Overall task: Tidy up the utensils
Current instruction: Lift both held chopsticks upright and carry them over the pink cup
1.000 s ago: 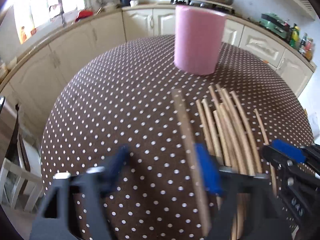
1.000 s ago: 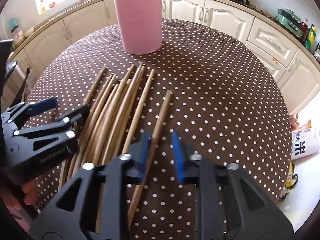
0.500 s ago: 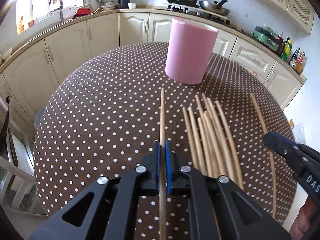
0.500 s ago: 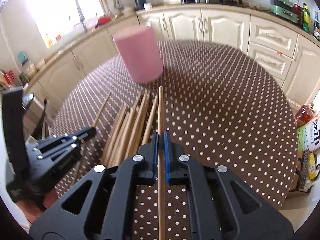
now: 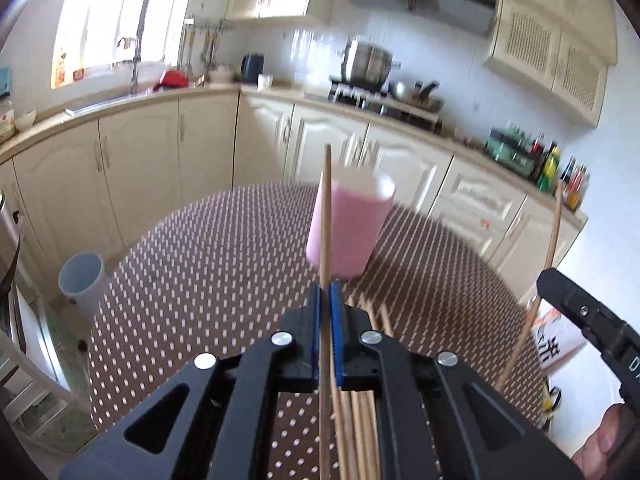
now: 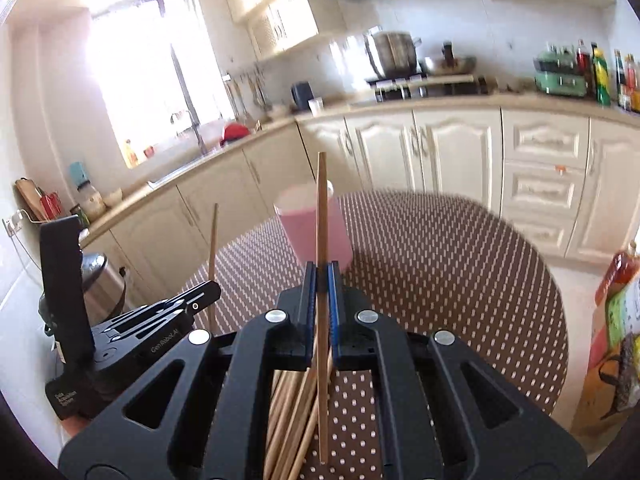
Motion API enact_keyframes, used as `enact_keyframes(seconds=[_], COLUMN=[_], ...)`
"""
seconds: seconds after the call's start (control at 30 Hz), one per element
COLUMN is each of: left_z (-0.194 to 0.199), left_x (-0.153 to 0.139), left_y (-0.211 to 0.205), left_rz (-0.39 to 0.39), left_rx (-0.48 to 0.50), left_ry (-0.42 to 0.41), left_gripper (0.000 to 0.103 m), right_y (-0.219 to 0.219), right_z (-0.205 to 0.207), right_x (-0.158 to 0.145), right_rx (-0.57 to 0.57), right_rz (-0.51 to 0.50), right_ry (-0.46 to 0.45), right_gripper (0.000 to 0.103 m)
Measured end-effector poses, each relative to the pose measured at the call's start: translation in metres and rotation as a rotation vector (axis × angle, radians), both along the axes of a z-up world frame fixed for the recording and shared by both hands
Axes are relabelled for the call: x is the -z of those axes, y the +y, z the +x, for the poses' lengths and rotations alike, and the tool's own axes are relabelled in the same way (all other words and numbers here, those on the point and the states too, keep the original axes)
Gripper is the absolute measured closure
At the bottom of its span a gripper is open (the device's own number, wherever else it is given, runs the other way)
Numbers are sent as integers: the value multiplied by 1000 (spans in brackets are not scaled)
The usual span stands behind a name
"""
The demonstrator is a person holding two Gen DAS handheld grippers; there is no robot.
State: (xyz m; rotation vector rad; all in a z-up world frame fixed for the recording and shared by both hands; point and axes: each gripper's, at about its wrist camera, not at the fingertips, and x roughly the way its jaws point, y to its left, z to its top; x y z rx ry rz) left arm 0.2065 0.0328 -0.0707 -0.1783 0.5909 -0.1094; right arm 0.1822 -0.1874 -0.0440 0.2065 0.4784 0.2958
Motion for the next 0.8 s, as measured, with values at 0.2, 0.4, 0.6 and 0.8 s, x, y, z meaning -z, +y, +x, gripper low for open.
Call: enact_keyframes(seconds=[0.2, 0.4, 0.6, 0.8], left_z=[-4, 3, 25, 46], left_x=[-40, -77, -118, -155], left_y=[-5, -14, -21, -29], left_rz=[19, 51, 99, 113], left_rx=[-8, -18, -40, -51], left_ry=[-116, -200, -261, -330], left_gripper=[97, 97, 97, 97], right_y=[1, 0, 2, 9], right_z=[1, 11, 34, 64], right_x=[-26, -56, -86, -110], right_rx=[23, 34, 47, 61], right_rz=[-2, 23, 27, 43], right_ry=[-82, -179, -266, -308], right_gripper=[97, 97, 97, 97])
